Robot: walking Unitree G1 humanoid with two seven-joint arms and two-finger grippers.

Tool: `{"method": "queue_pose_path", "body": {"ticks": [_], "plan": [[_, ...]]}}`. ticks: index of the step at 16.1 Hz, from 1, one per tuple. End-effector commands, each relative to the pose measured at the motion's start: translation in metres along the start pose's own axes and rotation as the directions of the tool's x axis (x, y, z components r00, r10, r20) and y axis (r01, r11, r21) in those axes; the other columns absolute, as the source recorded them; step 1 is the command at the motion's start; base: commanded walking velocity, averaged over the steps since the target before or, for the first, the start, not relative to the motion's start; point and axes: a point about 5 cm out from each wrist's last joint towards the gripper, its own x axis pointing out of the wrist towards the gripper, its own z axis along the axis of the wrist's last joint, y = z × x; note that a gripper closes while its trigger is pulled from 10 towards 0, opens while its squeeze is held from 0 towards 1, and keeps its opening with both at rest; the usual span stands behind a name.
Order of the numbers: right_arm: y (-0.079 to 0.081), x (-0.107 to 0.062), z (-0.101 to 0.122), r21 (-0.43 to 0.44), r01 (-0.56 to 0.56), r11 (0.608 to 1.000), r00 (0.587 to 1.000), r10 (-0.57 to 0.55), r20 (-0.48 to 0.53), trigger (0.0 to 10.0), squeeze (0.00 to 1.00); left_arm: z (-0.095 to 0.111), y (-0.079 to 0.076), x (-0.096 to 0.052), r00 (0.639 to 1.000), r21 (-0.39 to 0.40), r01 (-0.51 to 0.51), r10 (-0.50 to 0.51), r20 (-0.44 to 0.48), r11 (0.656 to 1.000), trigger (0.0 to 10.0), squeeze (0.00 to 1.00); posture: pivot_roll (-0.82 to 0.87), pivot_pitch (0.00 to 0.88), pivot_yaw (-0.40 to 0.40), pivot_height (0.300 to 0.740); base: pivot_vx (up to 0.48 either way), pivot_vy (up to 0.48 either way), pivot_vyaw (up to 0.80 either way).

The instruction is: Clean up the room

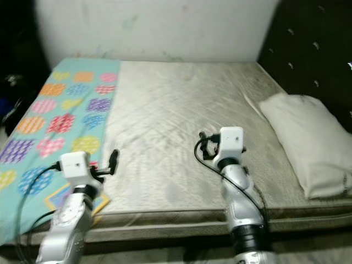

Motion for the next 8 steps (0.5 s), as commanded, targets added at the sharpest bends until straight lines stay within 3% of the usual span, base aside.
{"method": "queue_pose_path", "body": {"ticks": [1,5,8], "plan": [[-0.0025,0.0012,0.0042,-0.011,0.002,1.0,1.0,-0.002,0.009,10.0,0.0,0.0048,-0.0041,0.002,0.999,-0.015,0.019,-0.019,0.026,1.0,10.0,0.0,-0.07,0.0,-0.042,0.74,0.0,0.0,0.0],[-0.0021,0.0016,0.0034,-0.016,-0.004,1.0,1.0,0.004,0.007,10.0,0.0,0.0068,-0.0074,-0.0001,0.997,-0.022,0.07,-0.069,0.037,0.997,10.0,0.0,-0.07,0.0,-0.043,0.74,0.0,0.0,0.0],[-0.0016,0.0021,0.0035,-0.02,-0.009,1.0,1.0,0.01,0.007,10.0,0.0,0.0078,-0.0089,0.0,0.995,-0.027,0.087,-0.085,0.046,0.996,10.0,0.0,-0.07,0.0,-0.045,0.74,0.355,0.0,0.0]]}}
